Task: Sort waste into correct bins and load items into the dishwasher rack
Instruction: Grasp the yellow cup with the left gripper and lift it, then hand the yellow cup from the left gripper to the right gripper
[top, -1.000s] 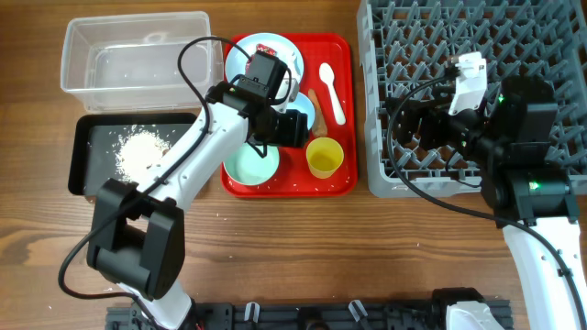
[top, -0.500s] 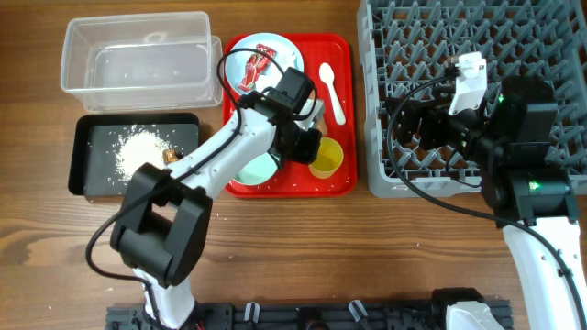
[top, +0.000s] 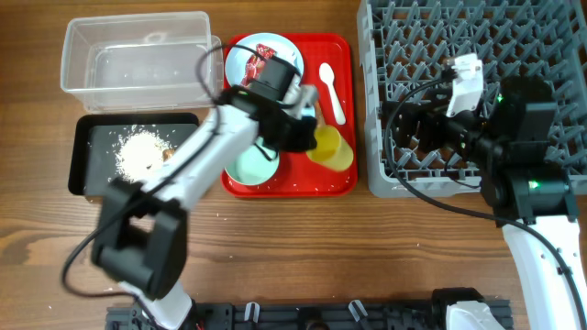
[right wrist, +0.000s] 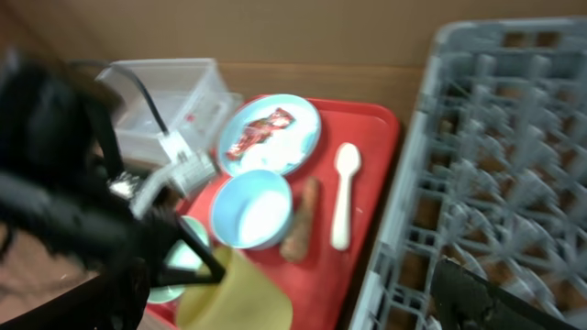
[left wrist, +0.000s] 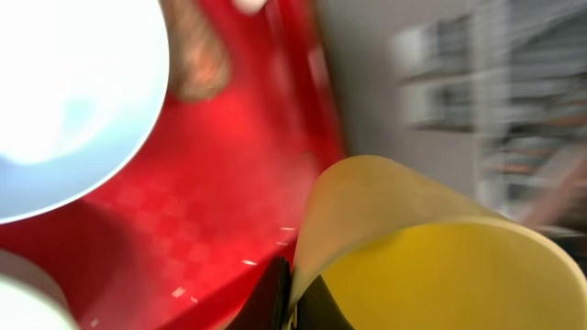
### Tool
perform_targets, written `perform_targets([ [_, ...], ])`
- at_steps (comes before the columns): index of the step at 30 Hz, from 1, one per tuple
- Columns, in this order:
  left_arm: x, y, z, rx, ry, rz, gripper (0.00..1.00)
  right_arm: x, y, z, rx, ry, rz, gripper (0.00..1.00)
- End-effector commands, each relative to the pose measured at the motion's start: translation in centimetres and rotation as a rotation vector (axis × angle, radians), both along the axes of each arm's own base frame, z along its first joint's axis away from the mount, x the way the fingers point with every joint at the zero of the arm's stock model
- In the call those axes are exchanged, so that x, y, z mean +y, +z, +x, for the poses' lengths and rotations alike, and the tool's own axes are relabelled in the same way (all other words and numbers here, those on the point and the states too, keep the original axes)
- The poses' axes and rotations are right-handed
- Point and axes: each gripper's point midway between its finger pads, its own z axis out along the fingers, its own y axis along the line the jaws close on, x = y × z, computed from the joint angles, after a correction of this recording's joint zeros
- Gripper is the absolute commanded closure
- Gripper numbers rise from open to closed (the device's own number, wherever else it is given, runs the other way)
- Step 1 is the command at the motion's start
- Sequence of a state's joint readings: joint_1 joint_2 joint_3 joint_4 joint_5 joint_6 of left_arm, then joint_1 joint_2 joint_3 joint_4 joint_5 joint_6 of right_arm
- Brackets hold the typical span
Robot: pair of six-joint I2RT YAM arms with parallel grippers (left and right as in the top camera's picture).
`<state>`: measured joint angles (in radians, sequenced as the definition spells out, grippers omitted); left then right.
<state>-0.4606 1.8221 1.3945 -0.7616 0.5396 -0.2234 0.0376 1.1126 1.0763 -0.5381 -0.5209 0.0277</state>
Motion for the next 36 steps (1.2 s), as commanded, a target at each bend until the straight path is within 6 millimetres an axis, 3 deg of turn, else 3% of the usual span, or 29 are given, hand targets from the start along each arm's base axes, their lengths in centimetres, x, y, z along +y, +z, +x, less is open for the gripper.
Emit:
perform_targets([
  [1,0.7,7.8,0.1,-0.016,-0.07,-0.351,0.96,3.4,1.1,-0.5,-0.066,0.256,0.066,0.0],
  [6,2.8,11.7,0.4,0.003,-0.105,-0.598,0.96,6.0,1.8,0.1,-0.107,0.456,0.207,0.0],
  [9,3.8,12.9,0.5,0.013,-0.104,-0.672,0.96,7.3,2.8,0.0,-0.129,0.585,0.314,0.0],
  [16,4.0,15.6,-0.1,0.008,-0.175,-0.824,0.96,8.6,2.8,-0.1,-0.129,0.796,0.45,0.14],
  [29,3.9,15.9,0.0,-0.01,-0.188,-0.834,0.96,11.1,2.2,-1.3,-0.104,0.899,0.475,0.16],
  [36,3.9,15.9,0.1,-0.018,-0.192,-0.834,0.96,13.3,2.1,-2.2,-0.098,0.935,0.466,0.25],
])
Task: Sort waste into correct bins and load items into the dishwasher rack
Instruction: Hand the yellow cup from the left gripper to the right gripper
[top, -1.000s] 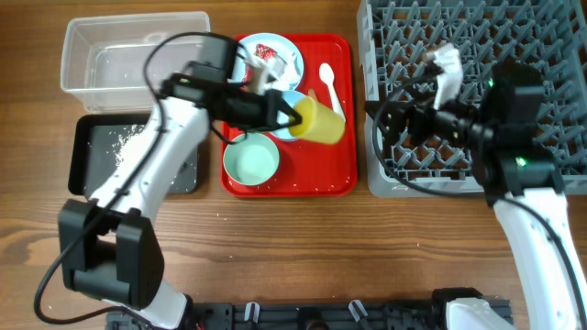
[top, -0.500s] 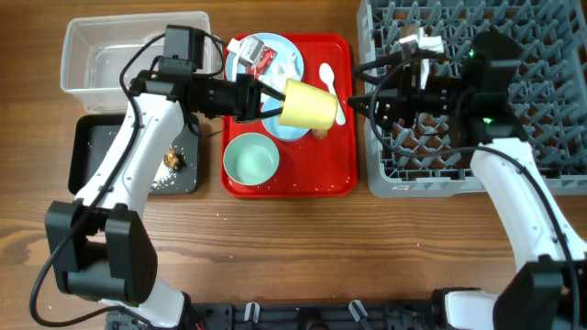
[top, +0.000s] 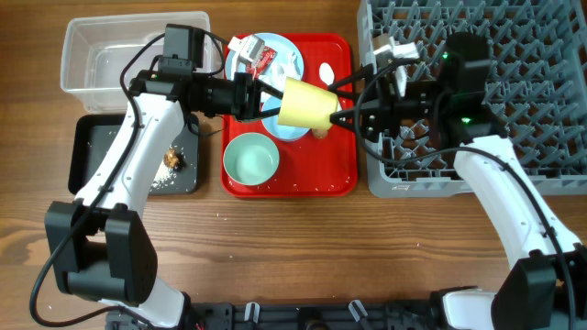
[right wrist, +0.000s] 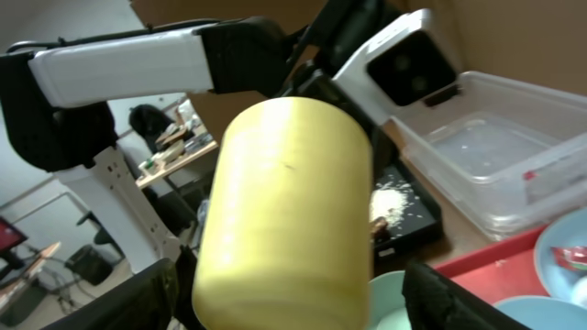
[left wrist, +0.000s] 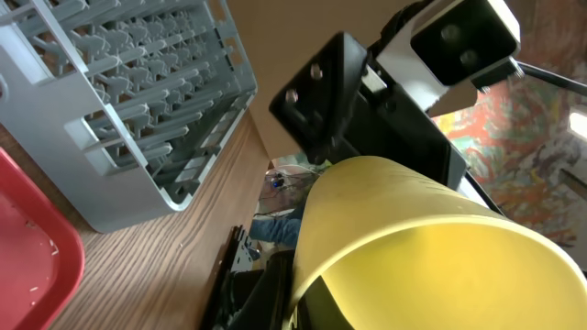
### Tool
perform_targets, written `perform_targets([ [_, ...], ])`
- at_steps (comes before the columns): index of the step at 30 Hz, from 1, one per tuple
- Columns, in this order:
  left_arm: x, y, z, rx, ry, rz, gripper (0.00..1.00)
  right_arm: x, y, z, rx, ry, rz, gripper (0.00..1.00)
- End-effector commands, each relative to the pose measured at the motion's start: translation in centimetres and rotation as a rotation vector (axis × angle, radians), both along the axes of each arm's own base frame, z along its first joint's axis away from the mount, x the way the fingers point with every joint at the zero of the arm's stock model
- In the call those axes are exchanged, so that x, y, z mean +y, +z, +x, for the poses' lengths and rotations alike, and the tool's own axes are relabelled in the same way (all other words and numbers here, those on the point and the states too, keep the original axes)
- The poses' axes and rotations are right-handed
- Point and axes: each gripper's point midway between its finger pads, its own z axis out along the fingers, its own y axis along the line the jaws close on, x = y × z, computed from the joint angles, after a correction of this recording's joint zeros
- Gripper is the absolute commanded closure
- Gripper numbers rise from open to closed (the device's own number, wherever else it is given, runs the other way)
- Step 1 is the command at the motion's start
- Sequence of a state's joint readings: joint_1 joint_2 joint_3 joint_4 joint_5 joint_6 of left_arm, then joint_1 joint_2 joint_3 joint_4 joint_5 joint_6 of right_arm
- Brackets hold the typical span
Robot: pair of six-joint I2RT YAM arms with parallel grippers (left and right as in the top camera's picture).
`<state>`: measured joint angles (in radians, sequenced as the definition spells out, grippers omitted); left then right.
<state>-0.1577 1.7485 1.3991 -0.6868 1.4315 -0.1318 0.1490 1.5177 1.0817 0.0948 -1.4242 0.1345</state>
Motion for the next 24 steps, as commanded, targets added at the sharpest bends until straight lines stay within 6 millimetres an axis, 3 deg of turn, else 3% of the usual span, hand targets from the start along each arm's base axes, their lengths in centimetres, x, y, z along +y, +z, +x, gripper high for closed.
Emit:
perform_targets([
  [1,0.1,1.4,-0.2,-0.052,-0.016,-0.037,0.96,1.3,0.6,-0.7,-0.025,0.043,0.005,0.27],
  [4,0.1,1.4,-0.2,-0.053,-0.016,-0.037,0.96,2.1,0.6,-0.7,-0.011,0.036,-0.003,0.34],
  [8,0.1,1.4,-0.2,-0.053,-0.017,-0.037,0.96,2.7,0.5,-0.5,-0.001,0.019,-0.011,0.36],
  [11,0.1,1.4,-0.2,-0.053,-0.017,-0.037,0.96,3.1,0.6,-0.8,-0.01,0.031,-0.009,0.36],
  [18,0.1,1.4,-0.2,-0.053,-0.017,-0.037,0.96,4.0,0.5,-1.0,-0.017,0.031,-0.016,0.22],
  [22,0.1,1.5,-0.2,-0.054,-0.017,-0.037,0.96,3.9,0.5,-1.0,-0.016,0.031,-0.016,0.24],
  [24,0.1,1.5,-0.2,-0.055,-0.017,-0.037,0.96,3.9,0.5,-1.0,-0.017,0.031,-0.016,0.3],
])
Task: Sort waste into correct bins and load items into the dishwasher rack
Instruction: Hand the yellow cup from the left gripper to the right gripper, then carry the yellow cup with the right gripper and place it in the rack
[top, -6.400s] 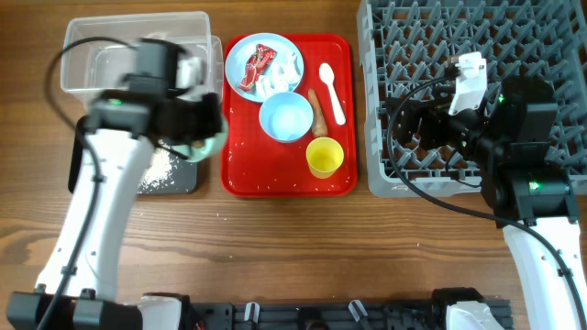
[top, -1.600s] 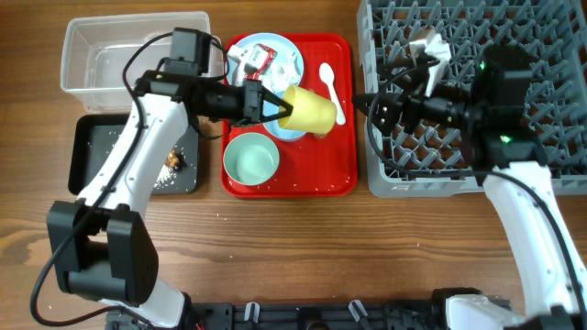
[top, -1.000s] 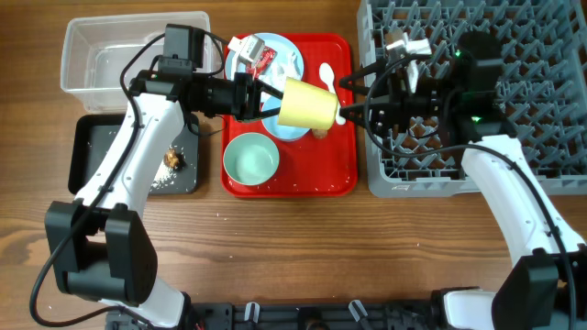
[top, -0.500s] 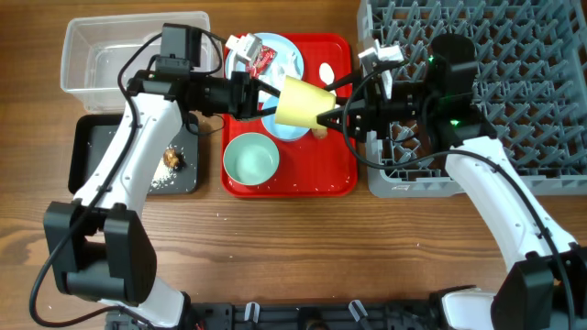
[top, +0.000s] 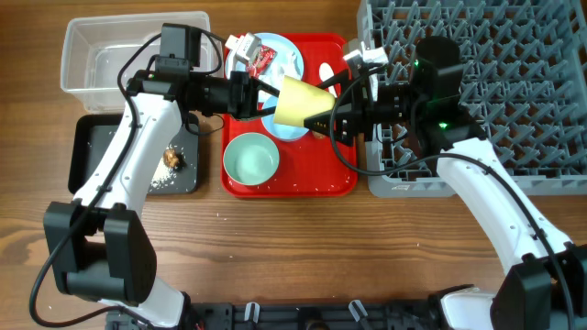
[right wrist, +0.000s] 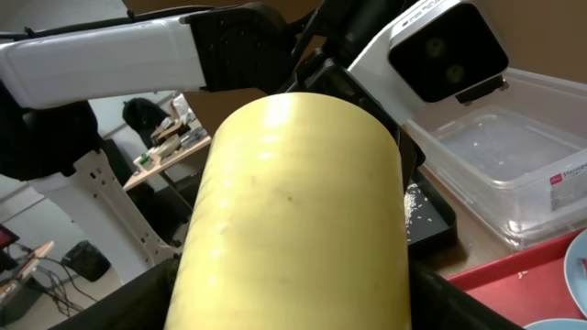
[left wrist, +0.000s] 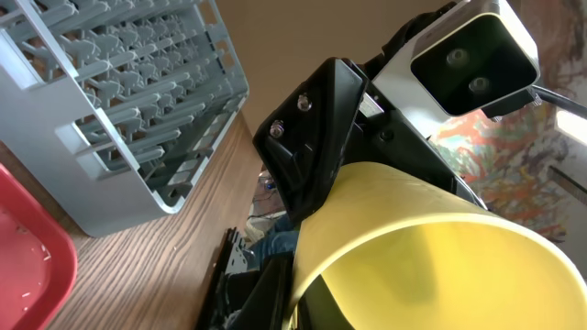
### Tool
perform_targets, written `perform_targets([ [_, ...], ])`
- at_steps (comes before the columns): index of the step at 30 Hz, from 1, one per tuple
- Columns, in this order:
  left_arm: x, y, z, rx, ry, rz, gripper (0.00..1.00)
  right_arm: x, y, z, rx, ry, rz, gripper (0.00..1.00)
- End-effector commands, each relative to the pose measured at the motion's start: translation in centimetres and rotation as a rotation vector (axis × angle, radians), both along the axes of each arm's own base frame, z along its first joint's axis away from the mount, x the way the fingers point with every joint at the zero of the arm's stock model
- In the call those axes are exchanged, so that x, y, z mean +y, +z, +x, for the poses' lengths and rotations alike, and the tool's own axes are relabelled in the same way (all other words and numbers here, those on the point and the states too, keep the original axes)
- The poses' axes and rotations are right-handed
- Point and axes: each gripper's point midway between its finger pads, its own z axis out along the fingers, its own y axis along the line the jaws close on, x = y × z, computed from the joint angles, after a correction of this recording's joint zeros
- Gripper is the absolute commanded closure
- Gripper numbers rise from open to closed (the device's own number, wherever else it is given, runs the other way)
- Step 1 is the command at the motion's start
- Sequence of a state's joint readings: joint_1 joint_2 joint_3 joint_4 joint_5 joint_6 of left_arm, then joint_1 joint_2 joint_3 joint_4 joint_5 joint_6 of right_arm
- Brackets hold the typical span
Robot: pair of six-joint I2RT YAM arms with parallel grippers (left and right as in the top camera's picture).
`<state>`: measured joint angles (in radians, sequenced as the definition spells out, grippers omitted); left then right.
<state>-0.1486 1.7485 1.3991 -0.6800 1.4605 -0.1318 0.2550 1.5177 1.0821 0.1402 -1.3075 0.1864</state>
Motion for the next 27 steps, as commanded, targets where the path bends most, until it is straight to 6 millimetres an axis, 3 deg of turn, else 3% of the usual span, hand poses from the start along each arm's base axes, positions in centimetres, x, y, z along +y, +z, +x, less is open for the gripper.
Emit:
perform_targets([
  [1,-0.2,1.0,-0.2,-0.054,-0.01,-0.012,0.96,0.6,0.6,-0.6,-0.016,0.039,0.011,0.33],
  [6,-0.2,1.0,-0.2,-0.054,-0.01,-0.011,0.94,0.6,0.7,-0.6,-0.019,0.039,0.012,0.39],
  [12,-0.2,1.0,-0.2,-0.054,-0.01,-0.011,0.82,0.5,1.0,-0.3,-0.027,0.028,0.019,0.42],
  [16,-0.2,1.0,-0.2,-0.054,-0.01,-0.011,0.8,-0.7,1.2,0.7,-0.013,-0.014,0.021,0.47],
  [19,-0.2,1.0,-0.2,-0.054,-0.01,-0.011,0.8,-2.6,0.9,2.0,0.011,-0.07,0.015,0.48],
  [27,-0.2,0.4,0.2,-0.059,0.011,0.023,0.81,-10.5,-0.8,5.9,0.207,-0.314,0.005,0.47],
])
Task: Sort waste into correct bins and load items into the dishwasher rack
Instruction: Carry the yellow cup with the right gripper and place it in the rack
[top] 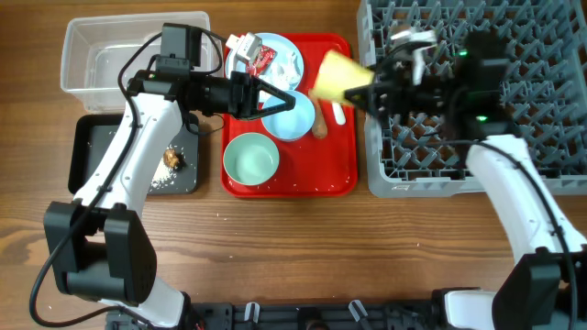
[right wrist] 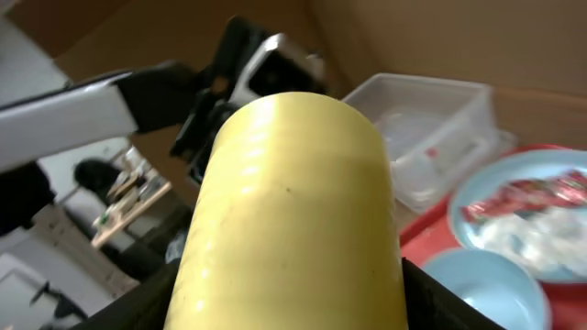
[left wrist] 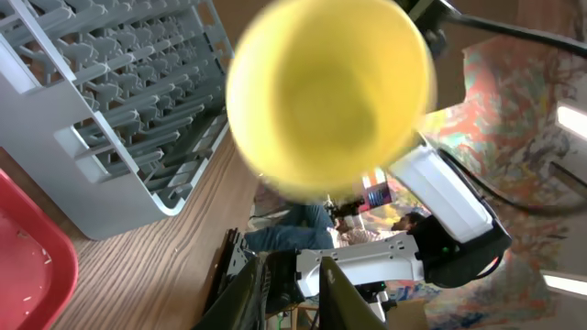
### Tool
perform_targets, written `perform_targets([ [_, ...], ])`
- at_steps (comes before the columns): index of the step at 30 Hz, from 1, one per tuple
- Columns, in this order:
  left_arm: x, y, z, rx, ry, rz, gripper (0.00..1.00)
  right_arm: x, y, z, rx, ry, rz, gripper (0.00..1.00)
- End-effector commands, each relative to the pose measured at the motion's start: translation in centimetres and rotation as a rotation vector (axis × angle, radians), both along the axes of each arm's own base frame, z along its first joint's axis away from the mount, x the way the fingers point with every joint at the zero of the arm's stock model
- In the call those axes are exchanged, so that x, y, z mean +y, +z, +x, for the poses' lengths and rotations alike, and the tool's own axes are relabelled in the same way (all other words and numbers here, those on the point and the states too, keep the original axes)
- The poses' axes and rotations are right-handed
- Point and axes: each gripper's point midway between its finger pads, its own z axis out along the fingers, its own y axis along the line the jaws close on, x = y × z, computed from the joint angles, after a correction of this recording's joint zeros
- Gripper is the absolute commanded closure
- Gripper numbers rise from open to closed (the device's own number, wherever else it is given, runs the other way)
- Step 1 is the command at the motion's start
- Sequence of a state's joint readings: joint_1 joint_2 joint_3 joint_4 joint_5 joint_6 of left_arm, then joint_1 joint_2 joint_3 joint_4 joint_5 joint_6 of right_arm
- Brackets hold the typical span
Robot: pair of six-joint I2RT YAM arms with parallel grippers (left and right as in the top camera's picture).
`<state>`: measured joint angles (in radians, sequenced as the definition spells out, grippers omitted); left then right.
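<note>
The yellow cup (top: pixel 335 73) hangs tilted above the red tray's (top: pixel 289 186) right edge, next to the grey dishwasher rack (top: pixel 459 183). My right gripper (top: pixel 370 89) is shut on its base end. In the right wrist view the cup (right wrist: pixel 293 183) fills the frame between the right gripper's (right wrist: pixel 293 284) dark fingers. My left gripper (top: pixel 289 96) stands open and empty over the tray, and in its own view the left gripper (left wrist: pixel 291 261) faces the cup's mouth (left wrist: pixel 326 92) from a short distance.
The tray holds a green bowl (top: pixel 250 158), a blue bowl (top: pixel 292 115), a blue plate (top: pixel 280 46) with a red wrapper (top: pixel 260 60), a white spoon (top: pixel 337 115) and a brown scrap (top: pixel 318 128). A clear bin (top: pixel 138 50) and a black tray (top: pixel 101 156) with food scraps lie left.
My left gripper has let go of the cup's rim and stands open in the same place. The right gripper, shut on the cup, has carried it right, to the rack's edge.
My left gripper first held the yellow cup low over the tray's right side while the right arm was over the rack. Then it held the cup sideways above the tray with the right gripper open at its base. The right then enclosed the base and now holds it alone.
</note>
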<state>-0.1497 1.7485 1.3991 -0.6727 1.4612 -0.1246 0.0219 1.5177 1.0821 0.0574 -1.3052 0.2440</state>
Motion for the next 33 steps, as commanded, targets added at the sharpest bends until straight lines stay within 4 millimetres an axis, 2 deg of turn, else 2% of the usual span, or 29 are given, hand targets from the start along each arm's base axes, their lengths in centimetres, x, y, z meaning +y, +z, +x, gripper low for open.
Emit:
perform_targets([
  [1,-0.1,0.1,0.4,-0.047,0.022,0.039,0.82,-3.2,0.1,1.4,0.082,-0.093,0.016,0.47],
  [3,0.0,-0.9,1.0,-0.051,0.059,0.1,0.84,-4.5,0.0,1.7,0.124,-0.142,0.019,0.44],
  [7,1.3,-4.7,2.7,-0.033,0.184,0.325,0.85,-6.5,-0.2,2.2,0.199,-0.287,-0.014,0.44],
  [12,3.7,-8.4,4.0,-0.014,0.3,0.567,0.84,-9.2,-0.6,1.7,0.29,-0.54,-0.185,0.41],
  [17,5.3,-10.0,4.4,-0.012,0.353,0.683,0.83,-12.2,0.5,0.1,0.365,-0.746,-0.385,0.4],
  [21,6.0,-10.6,4.8,-0.021,0.382,0.738,0.83,-14.6,0.1,-1.6,0.437,-0.893,-0.583,0.41],
  [23,6.3,-10.8,4.9,-0.02,0.391,0.758,0.83,-15.0,-0.8,-2.4,0.475,-0.921,-0.662,0.41],
  [26,6.8,-11.1,4.9,-0.016,0.401,0.788,0.83,-15.1,-3.2,-3.5,0.564,-0.931,-0.776,0.41],
  [33,6.9,-11.3,4.8,-0.01,0.402,0.797,0.83,-14.3,-9.2,-4.3,0.768,-0.816,-0.955,0.41],
])
